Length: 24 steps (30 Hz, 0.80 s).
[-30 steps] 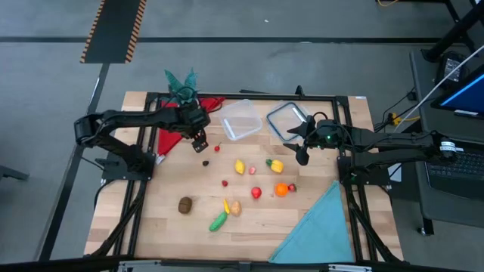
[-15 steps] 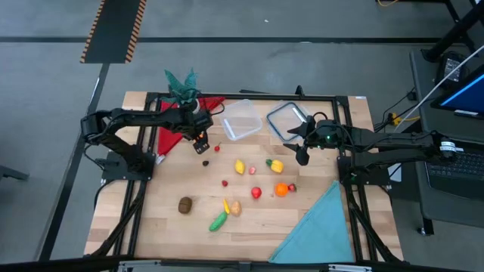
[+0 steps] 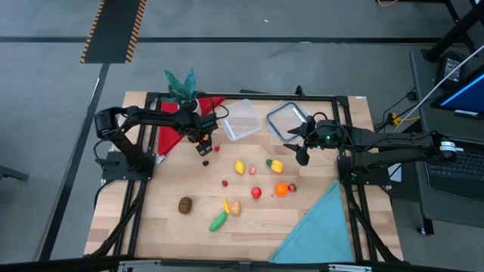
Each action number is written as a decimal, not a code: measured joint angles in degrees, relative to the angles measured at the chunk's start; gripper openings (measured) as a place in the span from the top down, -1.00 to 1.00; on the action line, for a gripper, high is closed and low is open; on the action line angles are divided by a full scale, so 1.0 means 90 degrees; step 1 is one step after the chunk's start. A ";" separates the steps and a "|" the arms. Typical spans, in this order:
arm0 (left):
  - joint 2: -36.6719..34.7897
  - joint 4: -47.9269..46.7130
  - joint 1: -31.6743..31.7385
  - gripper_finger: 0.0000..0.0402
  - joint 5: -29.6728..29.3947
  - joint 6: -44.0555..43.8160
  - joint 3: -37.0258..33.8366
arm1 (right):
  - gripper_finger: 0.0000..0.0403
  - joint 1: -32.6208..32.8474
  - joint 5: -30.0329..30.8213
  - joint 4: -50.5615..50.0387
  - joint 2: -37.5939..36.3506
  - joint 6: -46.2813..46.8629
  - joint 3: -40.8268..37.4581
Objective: Pick and placing Produce into tupperware
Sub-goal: Put the orange into the transparent container
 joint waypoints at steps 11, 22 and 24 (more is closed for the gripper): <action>0.0004 0.0158 0.0000 -0.37 -0.0001 0.0010 0.0000 | -0.40 0.0000 0.0000 -0.0022 0.0000 0.0002 0.0000; -0.0005 -0.0174 0.0000 -0.23 -0.0018 -0.0017 0.0000 | -0.40 0.0000 -0.0002 -0.0058 0.0000 0.0022 0.0000; -0.0005 -0.0224 0.0000 -0.28 -0.0018 -0.0017 0.0000 | -0.40 0.0002 -0.0001 -0.0058 0.0000 0.0022 0.0000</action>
